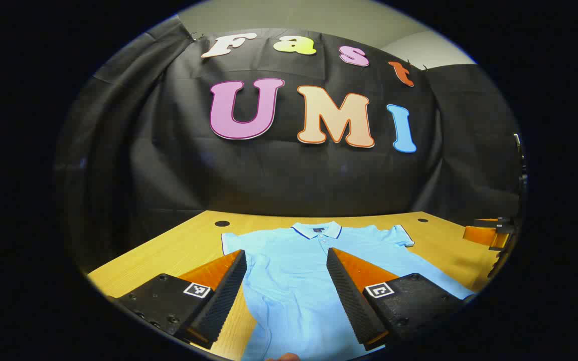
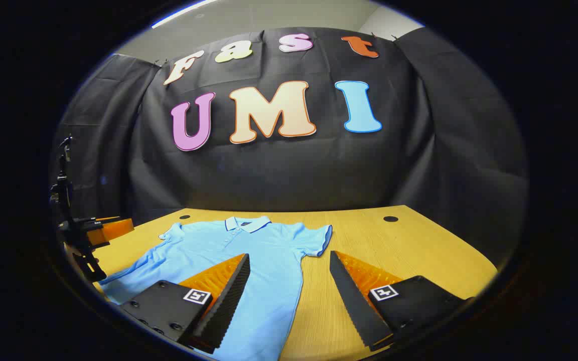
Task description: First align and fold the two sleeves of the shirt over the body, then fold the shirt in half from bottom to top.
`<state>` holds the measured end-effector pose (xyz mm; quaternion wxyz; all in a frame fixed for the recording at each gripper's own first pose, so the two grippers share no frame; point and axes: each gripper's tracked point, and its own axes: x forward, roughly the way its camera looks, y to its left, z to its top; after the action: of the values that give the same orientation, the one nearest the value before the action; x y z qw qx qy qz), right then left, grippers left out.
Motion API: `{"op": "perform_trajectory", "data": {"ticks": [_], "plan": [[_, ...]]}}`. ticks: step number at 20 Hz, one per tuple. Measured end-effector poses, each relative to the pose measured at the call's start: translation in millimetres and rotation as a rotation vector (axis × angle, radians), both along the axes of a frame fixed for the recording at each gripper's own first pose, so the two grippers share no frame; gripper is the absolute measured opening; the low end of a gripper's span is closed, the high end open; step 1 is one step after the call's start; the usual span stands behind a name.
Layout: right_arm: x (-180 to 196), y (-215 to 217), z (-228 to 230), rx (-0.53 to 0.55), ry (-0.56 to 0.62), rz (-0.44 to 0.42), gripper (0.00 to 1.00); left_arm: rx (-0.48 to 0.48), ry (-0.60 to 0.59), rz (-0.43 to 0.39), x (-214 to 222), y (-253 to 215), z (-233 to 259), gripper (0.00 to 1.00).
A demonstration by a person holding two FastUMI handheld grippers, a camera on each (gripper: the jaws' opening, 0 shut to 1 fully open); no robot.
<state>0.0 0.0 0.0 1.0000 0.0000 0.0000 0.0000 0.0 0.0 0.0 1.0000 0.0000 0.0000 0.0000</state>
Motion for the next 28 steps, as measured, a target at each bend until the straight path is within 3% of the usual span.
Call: {"op": "perform_trajectory", "data": {"ticks": [15,28], "plan": [[37.2,4.1,9.9,-0.048,0.051,-0.014,0.99,-0.061,0.033,-0.04,-7.4,3.6,-19.0,0.95],[151.3,-13.8,28.0,-0.126,0.205,0.001,0.99,-0.067,0.053,-0.013,-22.2,20.1,-31.1,0.95]]}}
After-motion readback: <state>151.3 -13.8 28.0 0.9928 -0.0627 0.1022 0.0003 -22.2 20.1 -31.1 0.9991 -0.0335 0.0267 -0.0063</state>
